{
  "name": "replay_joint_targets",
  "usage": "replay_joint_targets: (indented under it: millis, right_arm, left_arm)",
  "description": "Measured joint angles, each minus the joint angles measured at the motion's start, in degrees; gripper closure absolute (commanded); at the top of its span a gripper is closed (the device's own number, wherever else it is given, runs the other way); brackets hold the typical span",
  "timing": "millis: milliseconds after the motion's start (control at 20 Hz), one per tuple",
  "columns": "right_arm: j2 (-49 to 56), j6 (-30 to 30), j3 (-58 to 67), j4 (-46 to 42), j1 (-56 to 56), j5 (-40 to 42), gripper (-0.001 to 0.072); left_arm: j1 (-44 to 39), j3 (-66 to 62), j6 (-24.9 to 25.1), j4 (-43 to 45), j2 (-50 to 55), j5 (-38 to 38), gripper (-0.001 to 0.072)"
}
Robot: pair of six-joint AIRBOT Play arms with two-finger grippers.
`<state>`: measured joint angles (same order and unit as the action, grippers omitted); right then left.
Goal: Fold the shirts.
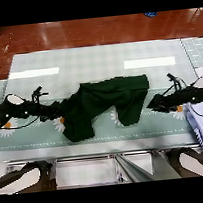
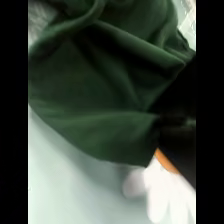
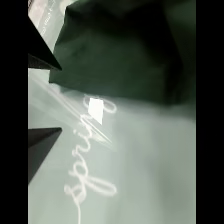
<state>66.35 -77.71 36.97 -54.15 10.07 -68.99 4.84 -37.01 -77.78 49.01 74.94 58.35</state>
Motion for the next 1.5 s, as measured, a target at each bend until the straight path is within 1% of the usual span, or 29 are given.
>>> replay_joint_targets:
  millis: [300, 450, 500, 650, 700, 750, 800, 850, 900, 1050, 1150, 1300, 1350, 1500]
  right_arm:
    - [4.11, -4.20, -0.90, 1.95, -9.38, 3.78, 0.0302]
    - [7.08, -4.46, -0.96, 5.55, -13.70, 6.12, 0.0305]
    - [7.80, -4.48, -0.96, 7.23, -15.04, 7.26, 0.0318]
    - [8.94, -4.52, -0.92, 11.54, -17.79, 11.52, 0.0320]
    - [9.20, -4.42, -0.90, 12.57, -18.34, 12.59, 0.0338]
    - [9.44, -4.35, -0.90, 13.20, -18.80, 13.44, 0.0477]
    - [9.86, -4.04, -0.90, 13.60, -19.19, 14.47, 0.0654]
    - [10.19, -3.26, -0.94, 14.32, -19.50, 14.97, 0.0692]
    - [10.36, -1.40, -0.85, 16.65, -19.87, 15.63, 0.0692]
    - [10.67, 3.67, 1.14, 21.14, -20.11, 13.75, 0.0693]
    - [9.90, 5.38, 5.53, 20.96, -18.84, 10.54, 0.0693]
    - [6.54, 6.05, 17.55, 19.76, -14.25, 4.81, 0.0693]
    - [4.98, 6.08, 23.12, 19.61, -11.93, 2.89, 0.0693]
    - [0.28, 4.98, 41.77, 19.10, -3.72, -2.10, 0.0693]
  left_arm:
    - [-1.81, 0.13, 1.29, -1.88, 1.42, -0.63, 0.0681]
    - [-2.01, 0.13, 1.49, -1.95, 1.60, -0.68, 0.0681]
    - [-2.05, 0.13, 1.53, -1.92, 1.60, -0.72, 0.0681]
    - [-2.10, 0.13, 1.64, -1.92, 1.64, -0.76, 0.0681]
    - [-2.10, 0.13, 1.66, -1.90, 1.64, -0.79, 0.0681]
    - [-2.10, 0.13, 1.66, -1.90, 1.64, -0.79, 0.0681]
    - [-2.10, 0.13, 1.66, -1.88, 1.64, -0.81, 0.0681]
    - [-2.10, 0.13, 1.66, -1.86, 1.64, -0.83, 0.0681]
    - [-2.10, 0.13, 1.66, -1.86, 1.64, -0.87, 0.0681]
    - [-2.10, -0.31, 1.64, -1.88, 1.49, -1.05, 0.0681]
    - [-1.55, -2.49, 1.66, -1.20, 0.63, -0.92, 0.0681]
    - [0.52, -9.22, 1.57, -4.74, -2.71, 1.90, 0.0682]
    - [1.62, -12.55, 1.53, -6.93, -4.31, 1.14, 0.0681]
    - [4.92, -23.21, 1.55, -11.47, -9.44, 2.05, 0.0681]
